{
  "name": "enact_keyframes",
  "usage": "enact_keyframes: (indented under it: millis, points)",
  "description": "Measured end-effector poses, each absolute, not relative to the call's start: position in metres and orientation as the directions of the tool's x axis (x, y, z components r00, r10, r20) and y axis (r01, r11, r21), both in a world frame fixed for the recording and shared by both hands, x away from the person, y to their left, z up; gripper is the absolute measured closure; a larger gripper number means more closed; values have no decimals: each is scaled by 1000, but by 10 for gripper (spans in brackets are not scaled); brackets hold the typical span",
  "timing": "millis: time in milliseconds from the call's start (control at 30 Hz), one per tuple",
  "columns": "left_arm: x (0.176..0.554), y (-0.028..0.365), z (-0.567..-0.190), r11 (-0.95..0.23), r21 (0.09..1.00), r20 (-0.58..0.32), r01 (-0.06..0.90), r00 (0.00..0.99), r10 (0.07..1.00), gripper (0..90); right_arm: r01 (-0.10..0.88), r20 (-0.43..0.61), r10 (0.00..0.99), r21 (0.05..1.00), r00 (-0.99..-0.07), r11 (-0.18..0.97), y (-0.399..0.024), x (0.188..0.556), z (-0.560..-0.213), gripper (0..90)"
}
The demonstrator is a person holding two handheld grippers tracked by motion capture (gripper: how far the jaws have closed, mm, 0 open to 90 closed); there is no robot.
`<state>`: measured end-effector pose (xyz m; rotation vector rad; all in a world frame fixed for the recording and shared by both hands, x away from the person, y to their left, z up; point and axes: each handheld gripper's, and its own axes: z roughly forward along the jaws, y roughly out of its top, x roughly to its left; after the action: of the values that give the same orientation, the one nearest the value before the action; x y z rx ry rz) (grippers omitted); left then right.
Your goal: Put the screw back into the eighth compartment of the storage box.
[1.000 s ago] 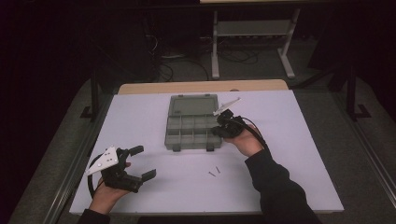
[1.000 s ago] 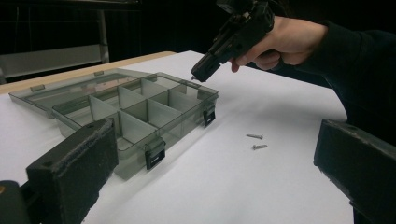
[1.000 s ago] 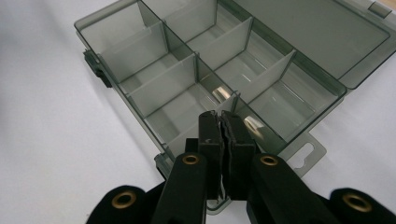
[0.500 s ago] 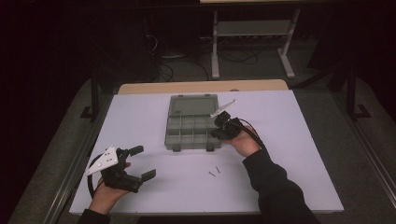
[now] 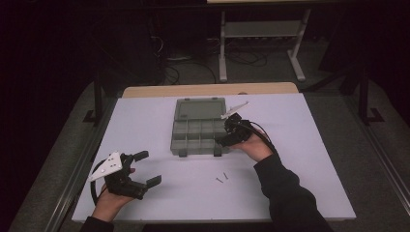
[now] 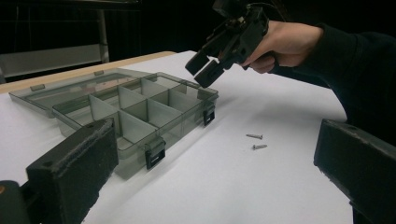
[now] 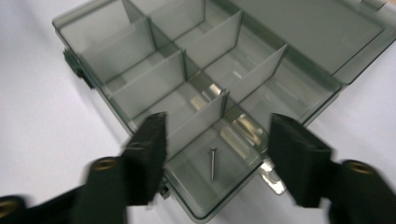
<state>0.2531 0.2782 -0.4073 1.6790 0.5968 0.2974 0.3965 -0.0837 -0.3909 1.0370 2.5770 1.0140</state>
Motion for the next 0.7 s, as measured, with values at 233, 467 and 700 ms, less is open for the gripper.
enact_keyframes:
  millis: [233,467,700]
  points:
    - [253,278,-407,-102,971,-131,218,833,538,0,550,61,704,672,-708,495,-87,395,-389,27]
    - [253,279,-407,-103,971,-128,216,833,538,0,537,58,691,677,-721,504,-91,385,-380,32]
    - [253,279,-407,-105,971,-128,217,833,538,0,530,68,678,683,-732,503,-97,371,-379,50]
